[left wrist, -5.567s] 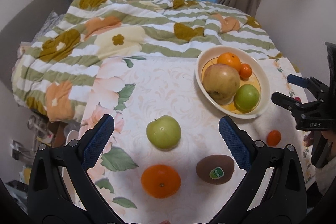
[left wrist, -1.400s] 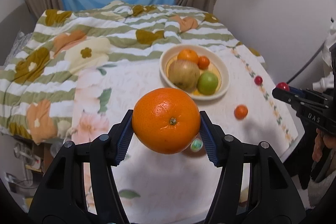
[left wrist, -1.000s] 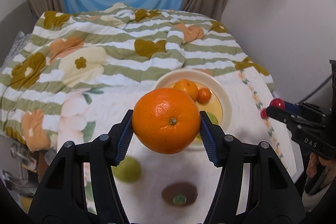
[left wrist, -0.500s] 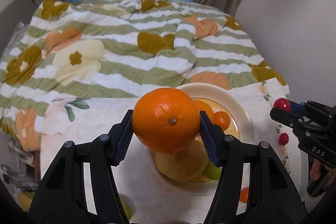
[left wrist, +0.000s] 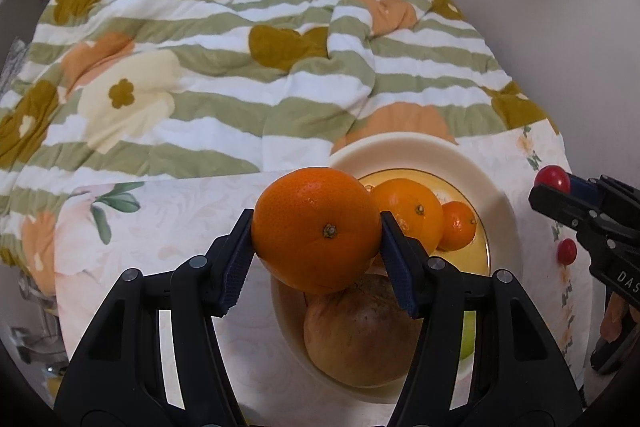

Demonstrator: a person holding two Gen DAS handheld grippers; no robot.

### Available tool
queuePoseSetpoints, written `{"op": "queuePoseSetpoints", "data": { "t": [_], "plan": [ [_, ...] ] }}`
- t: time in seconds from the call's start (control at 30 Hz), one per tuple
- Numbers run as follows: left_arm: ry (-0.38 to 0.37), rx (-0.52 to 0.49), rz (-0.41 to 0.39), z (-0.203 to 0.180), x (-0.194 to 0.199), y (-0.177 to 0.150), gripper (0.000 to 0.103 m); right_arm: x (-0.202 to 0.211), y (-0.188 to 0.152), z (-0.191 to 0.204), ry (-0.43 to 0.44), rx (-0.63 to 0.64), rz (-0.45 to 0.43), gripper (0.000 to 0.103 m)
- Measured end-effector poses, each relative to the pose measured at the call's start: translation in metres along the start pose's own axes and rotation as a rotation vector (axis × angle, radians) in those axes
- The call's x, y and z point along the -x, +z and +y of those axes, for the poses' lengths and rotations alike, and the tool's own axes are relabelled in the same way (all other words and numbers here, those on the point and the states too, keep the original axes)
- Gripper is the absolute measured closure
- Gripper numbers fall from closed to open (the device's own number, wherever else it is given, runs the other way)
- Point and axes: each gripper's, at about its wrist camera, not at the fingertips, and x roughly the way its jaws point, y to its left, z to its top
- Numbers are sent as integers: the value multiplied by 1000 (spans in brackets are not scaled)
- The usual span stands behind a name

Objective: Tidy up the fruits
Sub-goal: 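Open the left tool to drop the orange while the right tool releases the tomato into the bowl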

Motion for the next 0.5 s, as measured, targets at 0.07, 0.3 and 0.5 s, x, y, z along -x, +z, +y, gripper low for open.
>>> {"op": "queuePoseSetpoints", "data": {
  "t": [0.07,0.3,0.5],
  "plan": [
    [-2,-3,2,0,-2,0,36,1,1,-2,-8,-9,-2,76],
    [-1,4,-63,1,15,2,0,6,0,-4,-27,-23,-11,76],
    [31,-2,-98,6,40,5,0,13,4,-3,-23,-26,-25,76]
  ]
}}
